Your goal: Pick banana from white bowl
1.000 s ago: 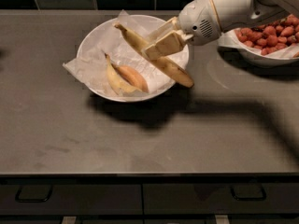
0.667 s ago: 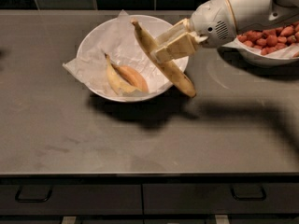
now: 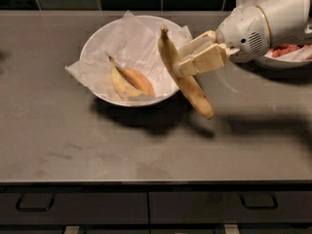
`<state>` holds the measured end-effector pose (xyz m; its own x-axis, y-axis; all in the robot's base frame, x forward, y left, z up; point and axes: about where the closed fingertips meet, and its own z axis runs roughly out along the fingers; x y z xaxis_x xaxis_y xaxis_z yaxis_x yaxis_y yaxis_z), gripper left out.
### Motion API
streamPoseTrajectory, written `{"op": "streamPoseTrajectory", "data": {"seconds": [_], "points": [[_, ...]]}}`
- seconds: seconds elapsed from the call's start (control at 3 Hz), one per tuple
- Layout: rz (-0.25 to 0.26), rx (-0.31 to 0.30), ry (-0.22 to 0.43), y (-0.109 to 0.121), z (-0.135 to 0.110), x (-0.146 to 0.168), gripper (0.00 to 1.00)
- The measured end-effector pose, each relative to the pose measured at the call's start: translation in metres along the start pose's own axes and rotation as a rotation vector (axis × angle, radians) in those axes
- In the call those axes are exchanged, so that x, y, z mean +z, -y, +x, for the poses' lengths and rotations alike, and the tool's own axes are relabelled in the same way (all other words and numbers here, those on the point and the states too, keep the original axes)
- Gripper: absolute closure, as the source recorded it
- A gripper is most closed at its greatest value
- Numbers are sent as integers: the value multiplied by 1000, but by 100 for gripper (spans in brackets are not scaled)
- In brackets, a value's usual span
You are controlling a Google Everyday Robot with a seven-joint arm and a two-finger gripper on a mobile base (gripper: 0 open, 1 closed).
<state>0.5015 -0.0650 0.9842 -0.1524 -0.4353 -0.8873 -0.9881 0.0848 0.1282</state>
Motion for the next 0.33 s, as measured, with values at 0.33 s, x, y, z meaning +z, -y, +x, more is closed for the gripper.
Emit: {"op": "streamPoseTrajectory", "data": {"seconds": [0.33], "points": [[0, 1, 1, -1, 0, -1, 100]]}}
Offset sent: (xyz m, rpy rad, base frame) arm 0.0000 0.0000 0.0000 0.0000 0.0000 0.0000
